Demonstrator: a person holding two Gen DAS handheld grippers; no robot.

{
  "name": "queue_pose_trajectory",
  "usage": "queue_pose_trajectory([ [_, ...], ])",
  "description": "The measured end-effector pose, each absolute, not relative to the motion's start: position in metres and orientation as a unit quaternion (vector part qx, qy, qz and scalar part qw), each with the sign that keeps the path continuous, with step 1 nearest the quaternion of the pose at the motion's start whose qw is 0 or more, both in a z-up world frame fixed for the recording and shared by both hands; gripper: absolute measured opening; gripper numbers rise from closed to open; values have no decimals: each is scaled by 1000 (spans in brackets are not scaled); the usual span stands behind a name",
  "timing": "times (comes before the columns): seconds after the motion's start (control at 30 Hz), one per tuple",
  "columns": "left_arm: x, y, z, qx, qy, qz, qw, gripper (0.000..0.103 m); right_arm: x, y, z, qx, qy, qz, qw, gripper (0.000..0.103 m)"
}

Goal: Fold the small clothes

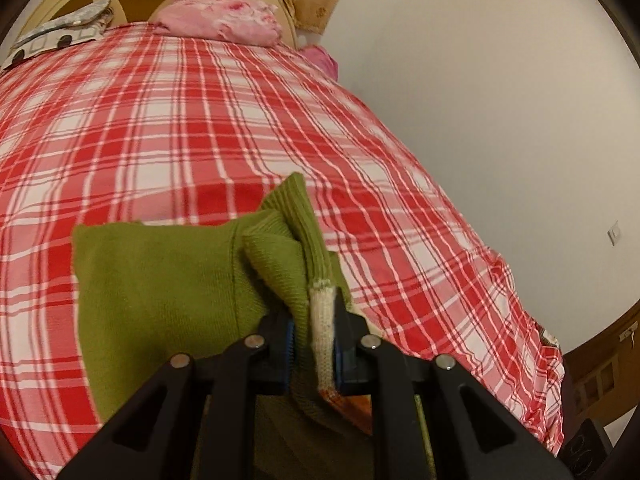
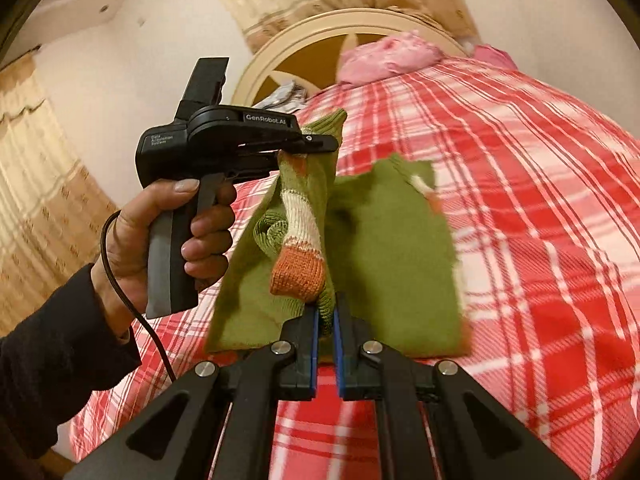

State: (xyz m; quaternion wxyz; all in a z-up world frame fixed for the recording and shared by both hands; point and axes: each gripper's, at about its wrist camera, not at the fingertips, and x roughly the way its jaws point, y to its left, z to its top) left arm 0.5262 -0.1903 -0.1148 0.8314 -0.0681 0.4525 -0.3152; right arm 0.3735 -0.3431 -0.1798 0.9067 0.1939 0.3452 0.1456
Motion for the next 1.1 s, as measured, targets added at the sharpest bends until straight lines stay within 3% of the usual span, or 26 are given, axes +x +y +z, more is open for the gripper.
queue_pose_trajectory([
  [0.33, 518, -232, -123, -8, 446, -311, 839, 20, 374, -378, -200, 254, 361, 124, 889, 5],
  [0.5, 496, -240, -107, 26, 409, -330, 850, 40, 373, -392, -215, 288, 381, 113, 871, 5],
  [0.57, 484, -235, -98, 40, 389, -331, 858, 63, 373, -395, -218, 297, 384, 116, 866, 6],
  [0.63, 467, -222, -91, 57, 364, -326, 871, 69, 372, -398, -219, 299, 386, 114, 865, 8],
  [0.67, 461, -216, -90, 64, 357, -321, 875, 71, 371, -399, -218, 298, 389, 109, 865, 12],
  [0.73, 449, -197, -93, 83, 348, -290, 888, 71, 368, -404, -212, 289, 387, 94, 870, 35],
  [0.77, 441, -185, -97, 91, 345, -274, 893, 73, 365, -406, -207, 285, 381, 88, 875, 61],
  [0.8, 437, -177, -102, 99, 345, -260, 896, 74, 362, -408, -200, 279, 368, 79, 884, 68],
  [0.97, 416, -137, -130, 80, 359, -209, 906, 75, 374, -394, -168, 210, 342, 79, 913, 68],
  [1.03, 408, -129, -138, 57, 366, -212, 904, 81, 391, -379, -161, 180, 343, 97, 917, 67],
  [1.1, 402, -128, -147, 55, 369, -209, 904, 85, 410, -370, -159, 173, 350, 110, 914, 56],
])
